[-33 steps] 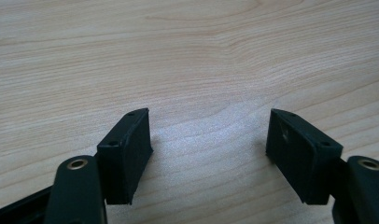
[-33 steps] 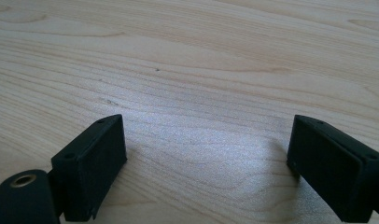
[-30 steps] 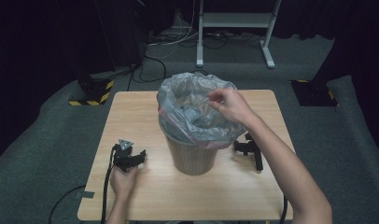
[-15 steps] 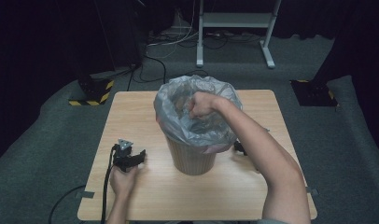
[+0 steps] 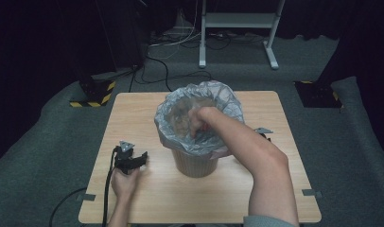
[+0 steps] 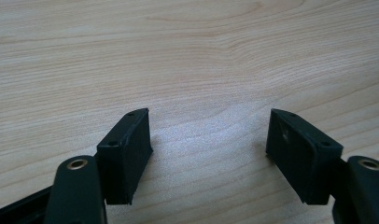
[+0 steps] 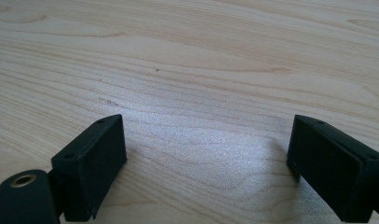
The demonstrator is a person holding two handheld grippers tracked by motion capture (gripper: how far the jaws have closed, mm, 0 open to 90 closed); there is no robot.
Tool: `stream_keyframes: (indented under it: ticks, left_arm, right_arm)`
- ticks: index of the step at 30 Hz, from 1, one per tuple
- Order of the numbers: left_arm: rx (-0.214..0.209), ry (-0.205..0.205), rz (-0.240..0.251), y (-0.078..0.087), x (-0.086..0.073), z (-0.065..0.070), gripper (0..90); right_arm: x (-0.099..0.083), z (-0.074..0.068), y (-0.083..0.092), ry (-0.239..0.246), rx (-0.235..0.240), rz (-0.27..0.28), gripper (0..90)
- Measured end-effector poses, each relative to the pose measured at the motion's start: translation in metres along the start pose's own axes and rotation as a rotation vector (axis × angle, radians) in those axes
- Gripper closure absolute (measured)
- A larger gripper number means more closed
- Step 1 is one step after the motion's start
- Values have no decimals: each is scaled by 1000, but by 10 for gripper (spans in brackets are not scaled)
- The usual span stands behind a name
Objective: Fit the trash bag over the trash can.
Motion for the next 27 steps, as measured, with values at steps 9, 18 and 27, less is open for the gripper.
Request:
stream_keyframes:
  ticks: [9,18,27]
  left_arm:
    - [-1,3,0,0,0,0,309]
    - [1,-2,-3,0,0,0,309]
    - [4,-12,-4,0,0,1,308]
  right_arm:
    - [0,0,0,4,-1,-1,115]
    - [0,0,0,5,-1,0,115]
    - [0,0,0,4,0,-1,115]
Point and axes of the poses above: each handheld gripper's, and its own axes: y roughly backward along the jaws, x roughly out of its top, z roughly to its right, the point moved 4 cm from there along -y, roughly forward along the jaws, and after that the axes turned 4 degrees about -z, right-handed, at the moved point
